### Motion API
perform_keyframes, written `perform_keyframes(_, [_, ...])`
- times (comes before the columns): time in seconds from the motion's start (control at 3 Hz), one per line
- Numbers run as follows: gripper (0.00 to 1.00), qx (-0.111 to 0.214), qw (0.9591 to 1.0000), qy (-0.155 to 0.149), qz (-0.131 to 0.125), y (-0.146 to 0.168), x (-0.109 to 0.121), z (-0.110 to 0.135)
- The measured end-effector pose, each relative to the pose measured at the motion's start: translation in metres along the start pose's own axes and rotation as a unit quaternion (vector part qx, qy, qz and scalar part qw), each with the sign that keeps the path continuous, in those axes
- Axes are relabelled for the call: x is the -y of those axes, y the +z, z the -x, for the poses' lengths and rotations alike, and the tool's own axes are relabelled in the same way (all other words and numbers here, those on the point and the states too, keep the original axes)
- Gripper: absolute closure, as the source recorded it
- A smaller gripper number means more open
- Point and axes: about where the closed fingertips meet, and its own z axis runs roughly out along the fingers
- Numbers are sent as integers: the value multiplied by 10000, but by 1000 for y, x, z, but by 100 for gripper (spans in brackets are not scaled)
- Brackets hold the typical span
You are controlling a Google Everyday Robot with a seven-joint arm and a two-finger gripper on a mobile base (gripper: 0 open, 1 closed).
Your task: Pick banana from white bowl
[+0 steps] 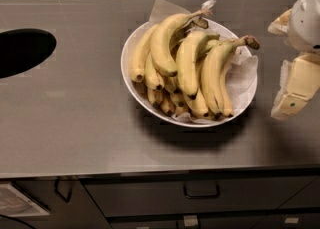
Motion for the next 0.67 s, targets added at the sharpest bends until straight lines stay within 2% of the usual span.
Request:
perform_keyframes(0.33, [0, 0, 10000, -2, -1, 0, 0, 0])
perform_keyframes(0.67, [0, 41, 9996, -245, -100, -7, 7, 14])
